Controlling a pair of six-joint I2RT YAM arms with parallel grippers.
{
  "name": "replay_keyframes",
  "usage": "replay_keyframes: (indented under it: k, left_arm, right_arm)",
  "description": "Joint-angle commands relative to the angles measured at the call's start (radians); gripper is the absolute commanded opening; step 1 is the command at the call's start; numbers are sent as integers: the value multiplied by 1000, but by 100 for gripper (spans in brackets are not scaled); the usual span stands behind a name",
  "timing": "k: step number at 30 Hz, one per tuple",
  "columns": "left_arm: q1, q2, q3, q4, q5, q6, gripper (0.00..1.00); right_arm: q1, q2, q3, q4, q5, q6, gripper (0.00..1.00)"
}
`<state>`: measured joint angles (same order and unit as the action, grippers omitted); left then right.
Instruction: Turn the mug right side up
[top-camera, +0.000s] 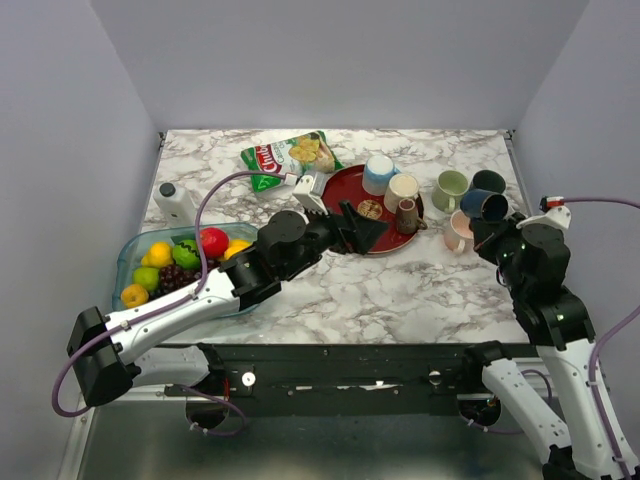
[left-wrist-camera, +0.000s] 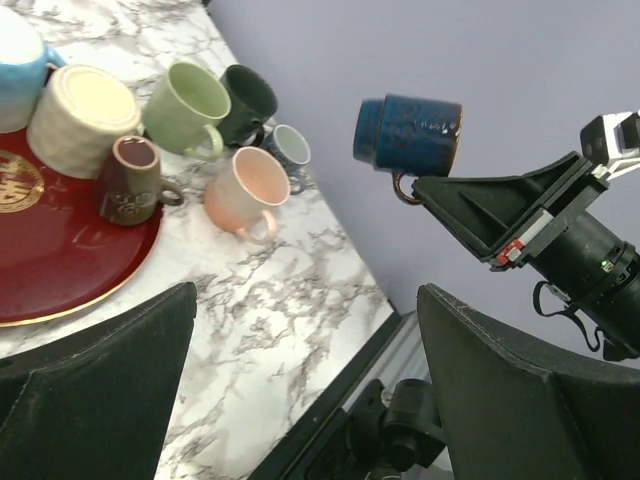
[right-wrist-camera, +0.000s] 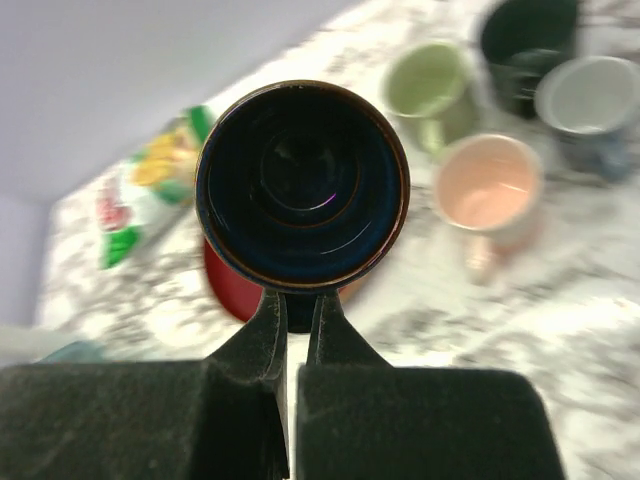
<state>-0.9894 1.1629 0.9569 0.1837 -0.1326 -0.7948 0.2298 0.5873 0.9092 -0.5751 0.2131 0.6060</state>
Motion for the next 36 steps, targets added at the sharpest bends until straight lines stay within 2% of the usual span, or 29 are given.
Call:
replay_keyframes:
  k: [1,7,15,24,27,36]
  left_arm:
    - [6,-16,-4,-67,-55,49,99]
    - [11,3,5,-85,-41,54,99]
    - [21,12,9,-122,-12,49,99]
    - [28,1,-9,-139,-15,39,99]
    - [28,7,-9,-139,-12,34,99]
    - [40,30,-1,-158,-13,37,99]
  right_arm:
    - [0,22,-32,-108,314,-43,1]
    - [-6,103,-115,-123,417,0,1]
    - [-72,229,-164,-109,443,-11,1]
    - [-282,362,-240,83,256,-164,1]
    - [-312,443,-222,110,269,-192,1]
    - [-402,566,-228,185,169,-206,1]
